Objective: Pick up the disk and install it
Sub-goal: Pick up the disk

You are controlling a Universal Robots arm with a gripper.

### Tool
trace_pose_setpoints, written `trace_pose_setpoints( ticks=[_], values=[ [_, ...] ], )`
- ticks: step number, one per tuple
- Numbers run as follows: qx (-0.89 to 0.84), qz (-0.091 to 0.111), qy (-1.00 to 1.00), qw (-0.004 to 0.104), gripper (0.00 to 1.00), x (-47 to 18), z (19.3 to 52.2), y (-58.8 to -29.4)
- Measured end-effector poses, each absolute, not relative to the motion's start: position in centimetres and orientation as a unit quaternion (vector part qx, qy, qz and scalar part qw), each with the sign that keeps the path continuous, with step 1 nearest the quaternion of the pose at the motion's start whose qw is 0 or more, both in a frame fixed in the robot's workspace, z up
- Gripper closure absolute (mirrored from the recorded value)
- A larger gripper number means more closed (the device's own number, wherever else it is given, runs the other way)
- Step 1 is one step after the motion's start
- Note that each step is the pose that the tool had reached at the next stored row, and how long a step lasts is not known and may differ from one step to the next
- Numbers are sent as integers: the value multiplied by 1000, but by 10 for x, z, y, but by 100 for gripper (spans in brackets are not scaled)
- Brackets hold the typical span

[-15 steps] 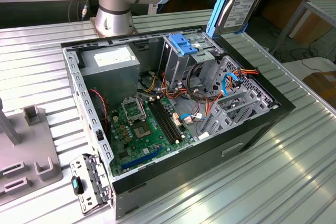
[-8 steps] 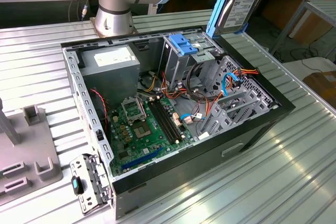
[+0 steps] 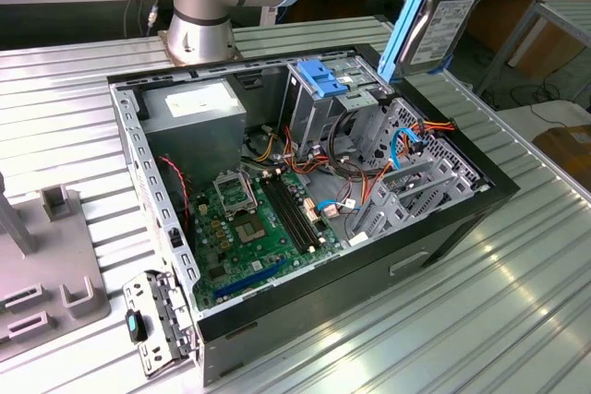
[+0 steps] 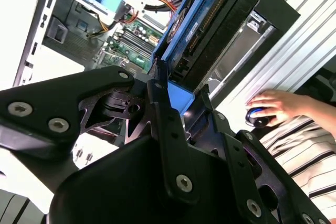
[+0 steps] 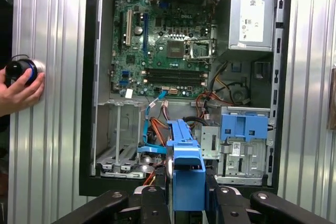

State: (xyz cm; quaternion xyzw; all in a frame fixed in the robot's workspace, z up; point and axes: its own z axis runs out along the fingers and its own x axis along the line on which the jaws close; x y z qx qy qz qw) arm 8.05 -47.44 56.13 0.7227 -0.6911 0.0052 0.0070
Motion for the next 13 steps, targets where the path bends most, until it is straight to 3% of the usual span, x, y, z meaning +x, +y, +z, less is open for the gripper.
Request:
trace_pose_setpoints(
  ticks=[6, 13],
  values=[
    [723, 5, -691, 7, 64, 80, 561, -508],
    [723, 5, -691, 7, 64, 80, 561, -510]
  ],
)
